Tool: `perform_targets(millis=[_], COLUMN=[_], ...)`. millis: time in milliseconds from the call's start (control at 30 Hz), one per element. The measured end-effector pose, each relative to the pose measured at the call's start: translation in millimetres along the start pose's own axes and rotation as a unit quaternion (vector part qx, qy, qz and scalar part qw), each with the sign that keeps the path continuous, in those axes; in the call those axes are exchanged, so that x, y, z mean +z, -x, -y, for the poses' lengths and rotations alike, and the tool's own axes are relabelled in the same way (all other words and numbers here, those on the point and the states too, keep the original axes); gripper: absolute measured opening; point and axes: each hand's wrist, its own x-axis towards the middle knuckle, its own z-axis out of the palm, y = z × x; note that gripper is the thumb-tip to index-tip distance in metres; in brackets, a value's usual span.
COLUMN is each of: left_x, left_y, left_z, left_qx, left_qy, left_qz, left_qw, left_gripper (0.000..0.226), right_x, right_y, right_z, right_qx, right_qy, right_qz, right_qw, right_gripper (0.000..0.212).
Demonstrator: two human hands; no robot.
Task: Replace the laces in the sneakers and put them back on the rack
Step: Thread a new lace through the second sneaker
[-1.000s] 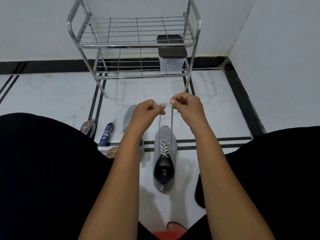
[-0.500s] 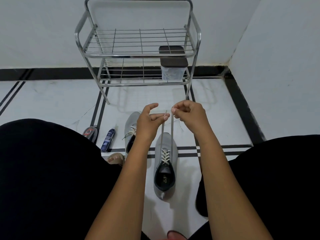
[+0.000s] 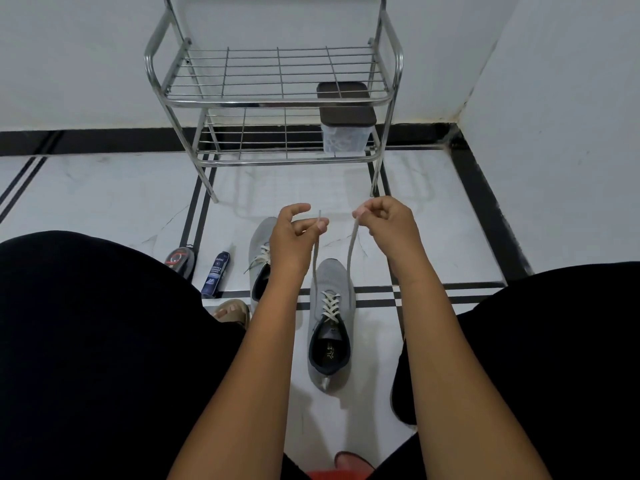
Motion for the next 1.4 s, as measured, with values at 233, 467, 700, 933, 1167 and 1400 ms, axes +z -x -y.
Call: perform_targets(millis=[233,467,700,933,1167,1400], left_x=[-4.0,-3.3,-1.3,2.3,3.8,3.6], left_y=[7.9,36.8,23.7,25.1,22.5,20.4], left_z=[78.7,161.6,168.3,188.4,190.2,191.9], left_qx=[-0.106,-0.228,-0.302,-0.300,-0.285,-0.282], left_qy=[-0.218,-0.410,-0.346,-0.273,-0.322,-0.314], left_qz=[0.019,0.106,0.075,0.014,0.014,0.021], left_qw=[0.970,0.877,0.885,0.914,0.903,0.906], left_gripper=[0.034,0.028,0.032,0.043,0.039,0.032], right_x=[19.2,41.7,53.0,65.5,66.1,74.7], right_y=[2.8,36.8,46.3,54.3,52.3,64.6], right_z=[-86.4,-157.8,-167.1,-180.1,-180.7,-170.2], right_qx=[0.175,0.303,0.323,0.249,0.247,0.197], right_qy=[0.133,0.298,0.306,0.425,0.439,0.429], right_qz=[-0.046,0.100,0.176,0.156,0.157,0.052], right_qw=[0.974,0.900,0.878,0.856,0.850,0.880], right_gripper=[0.017,0.018,0.027,0.025,0.025,0.026])
